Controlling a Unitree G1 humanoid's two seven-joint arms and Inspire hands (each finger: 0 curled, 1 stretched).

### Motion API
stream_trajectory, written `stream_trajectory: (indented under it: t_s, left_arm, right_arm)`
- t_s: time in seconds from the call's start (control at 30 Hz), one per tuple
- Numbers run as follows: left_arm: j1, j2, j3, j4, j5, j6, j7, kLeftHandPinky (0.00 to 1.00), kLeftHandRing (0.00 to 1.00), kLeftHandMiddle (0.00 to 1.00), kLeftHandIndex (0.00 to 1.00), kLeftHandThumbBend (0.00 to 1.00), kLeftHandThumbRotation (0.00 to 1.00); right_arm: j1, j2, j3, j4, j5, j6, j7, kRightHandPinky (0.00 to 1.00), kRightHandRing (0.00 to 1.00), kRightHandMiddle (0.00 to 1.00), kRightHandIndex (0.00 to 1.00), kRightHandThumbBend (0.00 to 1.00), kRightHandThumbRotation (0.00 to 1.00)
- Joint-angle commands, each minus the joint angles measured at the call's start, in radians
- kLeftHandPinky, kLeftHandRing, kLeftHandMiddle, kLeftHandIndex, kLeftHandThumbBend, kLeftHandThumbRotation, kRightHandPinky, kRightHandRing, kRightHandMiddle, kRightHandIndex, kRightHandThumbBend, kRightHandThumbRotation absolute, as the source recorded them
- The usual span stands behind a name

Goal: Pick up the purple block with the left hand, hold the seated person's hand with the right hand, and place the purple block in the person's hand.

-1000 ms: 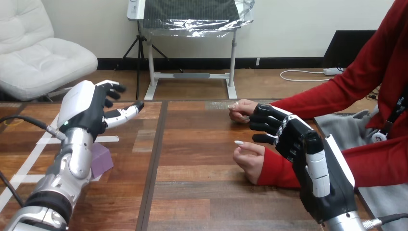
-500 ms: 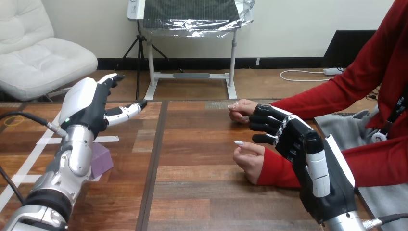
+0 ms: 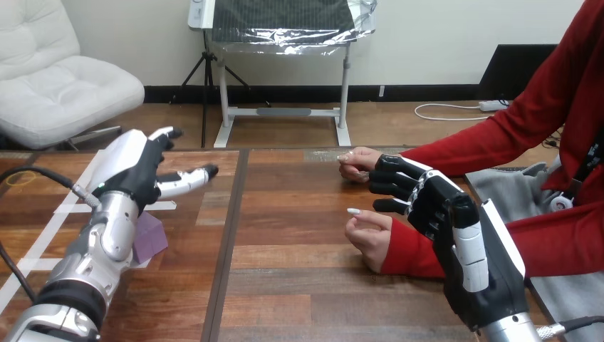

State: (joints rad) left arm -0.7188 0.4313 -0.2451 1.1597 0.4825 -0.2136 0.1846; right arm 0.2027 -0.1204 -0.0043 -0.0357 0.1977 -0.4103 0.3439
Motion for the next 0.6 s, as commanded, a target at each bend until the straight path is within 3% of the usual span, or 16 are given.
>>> stream_trajectory:
  t_s: [0.0, 0.57]
  left_arm:
    - [-0.037, 0.035, -0.021, -0.02, 0.022, 0.0, -0.005, 0.71, 0.81, 0.85, 0.87, 0.71, 0.55]
    - [-0.036, 0.042, -0.056, 0.024, 0.079, 0.025, -0.006, 0.76, 0.82, 0.85, 0.84, 0.74, 0.56]
  right_arm:
    - [-0.064, 0.001, -0.004, -0.042, 0.008, -0.001, -0.005, 0.72, 0.78, 0.77, 0.77, 0.85, 1.0]
    - [-0.06, -0.002, -0.006, -0.053, 0.016, 0.012, -0.004, 0.7, 0.77, 0.77, 0.78, 0.85, 1.0]
